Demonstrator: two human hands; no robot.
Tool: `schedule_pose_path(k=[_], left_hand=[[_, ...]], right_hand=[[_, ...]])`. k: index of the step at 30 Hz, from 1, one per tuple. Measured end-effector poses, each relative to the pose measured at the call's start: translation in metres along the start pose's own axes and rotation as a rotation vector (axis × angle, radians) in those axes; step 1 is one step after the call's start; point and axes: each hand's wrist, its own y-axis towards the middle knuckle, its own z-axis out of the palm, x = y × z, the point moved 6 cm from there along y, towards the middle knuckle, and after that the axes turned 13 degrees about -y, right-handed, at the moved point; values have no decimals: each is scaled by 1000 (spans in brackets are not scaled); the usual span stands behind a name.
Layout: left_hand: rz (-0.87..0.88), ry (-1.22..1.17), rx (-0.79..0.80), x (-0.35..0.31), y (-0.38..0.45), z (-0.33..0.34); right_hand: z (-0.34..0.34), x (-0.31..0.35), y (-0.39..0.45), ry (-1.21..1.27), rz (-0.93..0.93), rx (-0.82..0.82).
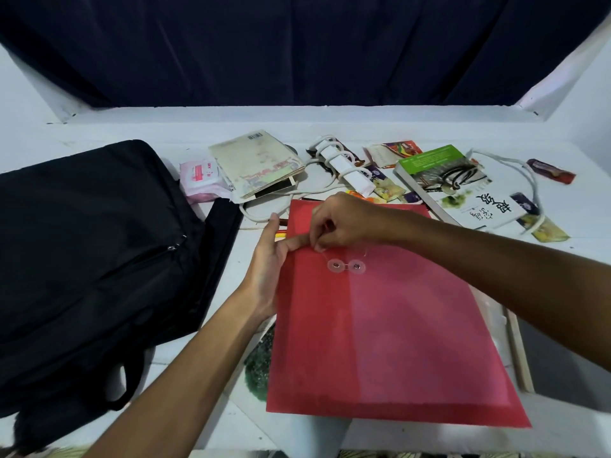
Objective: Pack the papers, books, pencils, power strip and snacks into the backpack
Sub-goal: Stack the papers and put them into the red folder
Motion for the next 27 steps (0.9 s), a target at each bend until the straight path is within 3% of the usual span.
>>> schedule_pose_path(k=[6, 14, 19, 27], left_hand=[[-22, 5, -75, 2, -2, 0], [66, 91, -152, -5, 8, -13], [48, 78, -174, -5, 10, -14], [23, 89, -190, -1, 14, -12]], right_hand=[[3, -24, -10, -40, 30, 5], [0, -19, -61, -552, -265, -302], [9, -20, -86, -795, -313, -328], [18, 27, -101, -911, -312, -234]])
